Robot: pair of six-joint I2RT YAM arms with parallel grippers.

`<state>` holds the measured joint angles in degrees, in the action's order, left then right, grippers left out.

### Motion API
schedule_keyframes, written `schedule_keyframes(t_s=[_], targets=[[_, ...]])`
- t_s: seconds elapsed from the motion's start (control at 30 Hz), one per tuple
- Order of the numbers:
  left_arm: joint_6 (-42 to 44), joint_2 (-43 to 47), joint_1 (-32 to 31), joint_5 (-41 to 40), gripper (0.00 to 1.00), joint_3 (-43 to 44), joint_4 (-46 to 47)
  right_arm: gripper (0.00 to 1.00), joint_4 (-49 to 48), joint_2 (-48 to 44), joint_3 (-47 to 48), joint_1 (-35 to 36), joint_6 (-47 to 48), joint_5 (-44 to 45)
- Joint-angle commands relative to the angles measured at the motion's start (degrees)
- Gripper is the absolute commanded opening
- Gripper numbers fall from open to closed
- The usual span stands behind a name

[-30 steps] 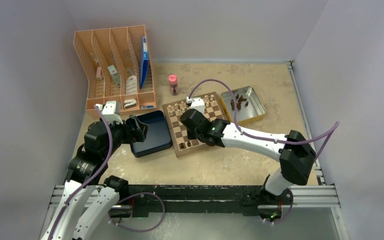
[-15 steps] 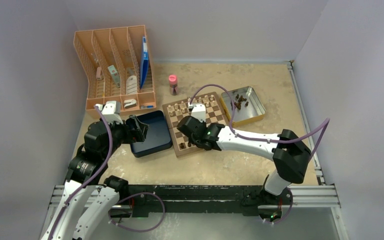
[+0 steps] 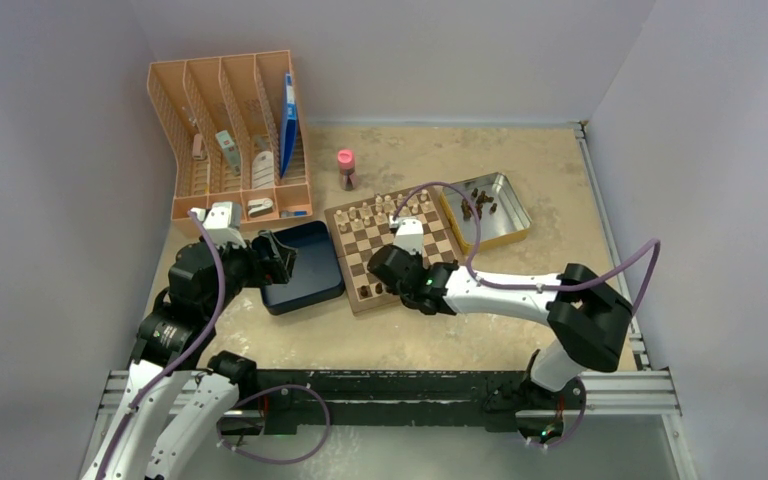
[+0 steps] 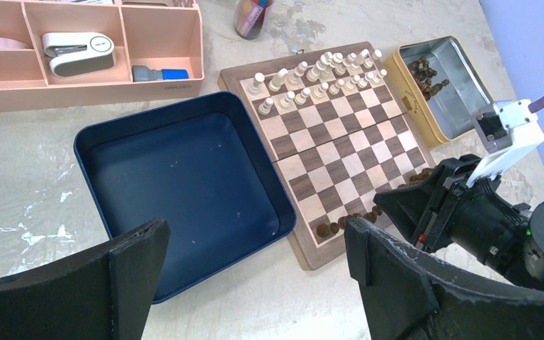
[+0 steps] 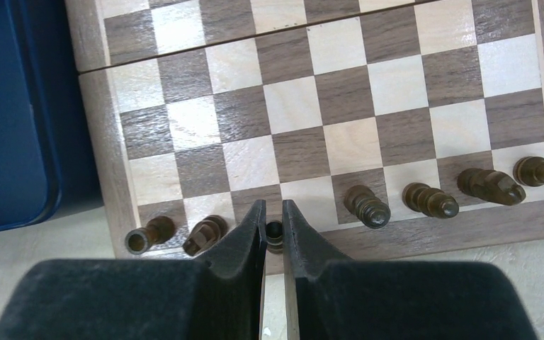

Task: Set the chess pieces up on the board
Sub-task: Place the chess piece on the chessboard.

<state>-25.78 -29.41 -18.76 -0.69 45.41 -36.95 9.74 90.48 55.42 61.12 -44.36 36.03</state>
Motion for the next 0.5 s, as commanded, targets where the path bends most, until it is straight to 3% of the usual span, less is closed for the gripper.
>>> schedule_keyframes(t_s=[0.0, 0.47], targets=[[0.82, 0.04, 0.41, -0.37, 0.95, -0.04, 2.94, 0.14, -7.38, -1.43, -2.49, 0.29, 0.62, 2.98], [0.82, -0.21, 0.4, -0.36, 0.95, 0.02, 2.94, 0.14, -13.18, -5.19, -6.51, 1.79, 0.6, 6.62]])
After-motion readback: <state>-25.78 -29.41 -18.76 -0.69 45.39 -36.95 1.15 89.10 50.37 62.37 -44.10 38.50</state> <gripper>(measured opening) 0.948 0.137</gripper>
